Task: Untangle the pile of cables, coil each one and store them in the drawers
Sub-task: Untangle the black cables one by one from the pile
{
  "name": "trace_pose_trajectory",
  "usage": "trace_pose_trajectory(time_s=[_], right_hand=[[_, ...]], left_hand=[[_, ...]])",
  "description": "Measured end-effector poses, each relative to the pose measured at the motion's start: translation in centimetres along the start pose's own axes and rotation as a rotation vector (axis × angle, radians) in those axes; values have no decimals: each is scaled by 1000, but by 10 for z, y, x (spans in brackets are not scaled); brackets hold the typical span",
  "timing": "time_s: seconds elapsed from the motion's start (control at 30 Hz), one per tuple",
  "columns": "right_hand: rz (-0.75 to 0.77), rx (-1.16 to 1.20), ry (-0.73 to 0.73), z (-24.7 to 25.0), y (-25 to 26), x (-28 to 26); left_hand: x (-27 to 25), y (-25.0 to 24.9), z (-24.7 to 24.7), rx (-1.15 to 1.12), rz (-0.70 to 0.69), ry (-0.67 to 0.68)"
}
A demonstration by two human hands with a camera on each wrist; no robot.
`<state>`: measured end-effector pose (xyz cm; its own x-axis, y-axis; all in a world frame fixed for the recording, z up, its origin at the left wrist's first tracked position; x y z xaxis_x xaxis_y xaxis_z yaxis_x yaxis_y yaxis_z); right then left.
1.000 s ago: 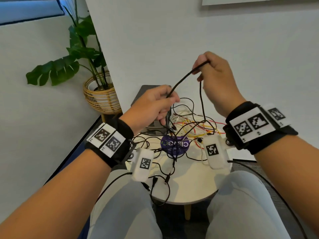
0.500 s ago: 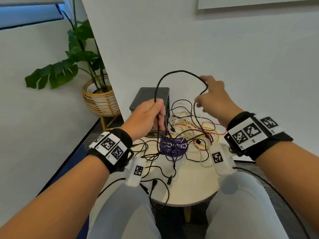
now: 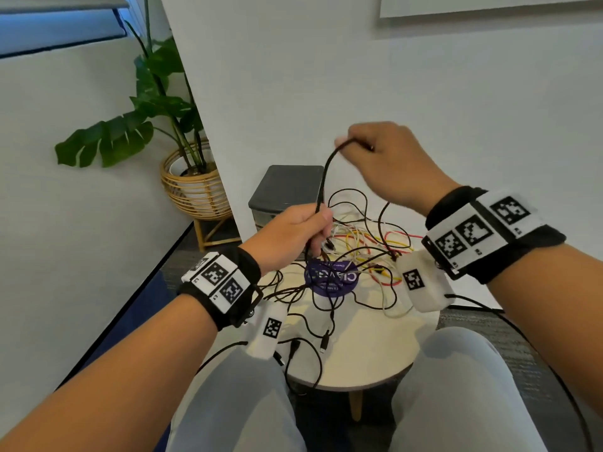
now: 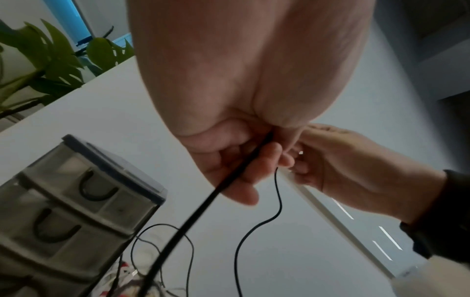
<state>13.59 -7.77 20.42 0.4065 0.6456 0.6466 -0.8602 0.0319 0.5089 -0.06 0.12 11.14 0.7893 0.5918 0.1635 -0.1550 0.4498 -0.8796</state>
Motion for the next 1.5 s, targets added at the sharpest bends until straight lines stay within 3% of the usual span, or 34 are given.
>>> trace_pose_trajectory(time_s=[0.13,0.2,0.4,0.57,0.63,0.77,0.97,1.1,1.3,1.4,1.5], right_hand=[[-443,451,-210,20,-12,21],[-569,600,-260,29,-12,28],[-600,950,-429,50,4,37],[-573,1467,-433,62,6,44],[-617,1383,-400,62,-3,45],[-729,894,-226,34,-32,29],[-616,316,256,-26,-67,-27],[-485,163,417,-39,-76,-47],[-483,74,597,-40,-92,-59],[-494,18,634,-30,-97,-55],[-349,-128,580,-17,-89,-40]], left_hand=[[-10,30,-17,131,84,94],[-12,45,-20,184,96,104],[-7,58,-23,265,130,153],[-5,71,-17,352,119,201],[-4,73,-13,348,116,174],[2,47,-2,305,113,90],[9,-16,26,120,22,-76],[16,-42,34,-11,-10,-208],[26,-61,57,-229,-11,-493],[29,-71,64,-308,-29,-514],[32,-80,64,-264,-48,-469]])
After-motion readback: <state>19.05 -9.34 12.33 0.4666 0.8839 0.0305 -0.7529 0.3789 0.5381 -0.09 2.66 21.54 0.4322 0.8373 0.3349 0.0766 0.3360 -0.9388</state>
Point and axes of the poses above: each hand's wrist, its own x-axis towards the middle knuckle, its own z-axis out of the back of the hand, y = z × x, the point moved 5 cm from there along x, towards the middle knuckle, and after that the axes turned 14 degrees about -y, right-handed, at the moved point
